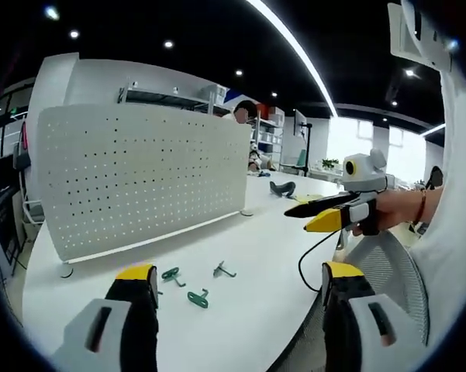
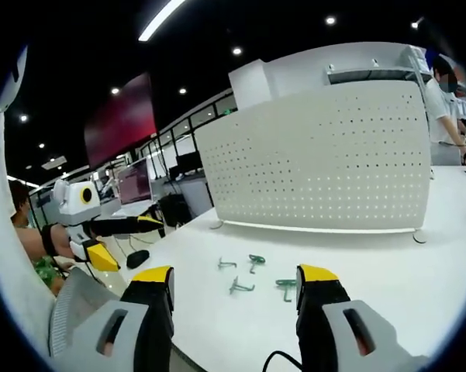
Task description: Insert the hook assembly into the mounting plate slot until the hook locks in place.
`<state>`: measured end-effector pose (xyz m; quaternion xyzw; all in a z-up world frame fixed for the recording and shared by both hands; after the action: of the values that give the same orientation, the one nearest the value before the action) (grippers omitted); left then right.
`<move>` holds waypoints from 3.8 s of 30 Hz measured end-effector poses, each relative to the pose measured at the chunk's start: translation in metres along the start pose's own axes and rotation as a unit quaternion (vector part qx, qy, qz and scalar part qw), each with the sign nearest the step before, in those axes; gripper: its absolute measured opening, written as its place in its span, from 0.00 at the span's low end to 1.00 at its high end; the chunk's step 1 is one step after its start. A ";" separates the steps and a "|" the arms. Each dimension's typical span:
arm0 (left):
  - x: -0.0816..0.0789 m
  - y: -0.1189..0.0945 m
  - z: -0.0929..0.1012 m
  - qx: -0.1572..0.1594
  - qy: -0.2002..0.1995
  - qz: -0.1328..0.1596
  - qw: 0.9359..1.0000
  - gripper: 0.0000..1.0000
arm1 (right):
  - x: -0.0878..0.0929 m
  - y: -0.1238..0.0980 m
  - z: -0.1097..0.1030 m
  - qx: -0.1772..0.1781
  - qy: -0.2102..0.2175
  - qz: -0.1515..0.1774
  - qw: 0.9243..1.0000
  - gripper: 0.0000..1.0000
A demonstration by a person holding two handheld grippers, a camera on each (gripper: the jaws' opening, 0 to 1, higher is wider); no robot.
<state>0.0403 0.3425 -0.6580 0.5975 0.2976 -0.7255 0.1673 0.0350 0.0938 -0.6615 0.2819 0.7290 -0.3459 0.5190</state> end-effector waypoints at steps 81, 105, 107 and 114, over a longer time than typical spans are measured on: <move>0.084 0.085 -0.048 -0.090 -0.105 -0.188 0.972 0.61 | 0.016 0.005 0.002 0.002 0.024 -0.037 0.999 0.62; 0.092 0.111 -0.052 -0.092 -0.089 -0.229 0.965 0.36 | 0.019 0.005 0.003 0.001 0.028 -0.038 0.999 0.62; 0.091 0.113 -0.051 -0.092 -0.090 -0.224 0.966 0.33 | 0.021 0.004 0.004 0.001 0.038 -0.039 0.999 0.62; 0.093 0.118 -0.051 -0.101 -0.112 -0.228 0.962 0.27 | 0.021 0.004 0.003 -0.001 0.032 -0.039 0.999 0.61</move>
<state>0.1290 0.2945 -0.7805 0.4092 0.4769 -0.7728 0.0890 0.0338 0.0948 -0.6830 0.2632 0.7563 -0.3559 0.4817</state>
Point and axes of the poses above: the point that each gripper's makers call its tool centre point, and the gripper's own axes: y roughly forward along the fingers, z roughly to its right, x roughly out of its underside, the point moved 8 cm from there along -y, roughly backward along the fingers, and after that the axes turned 1 degree about z, right-handed, at the moved point
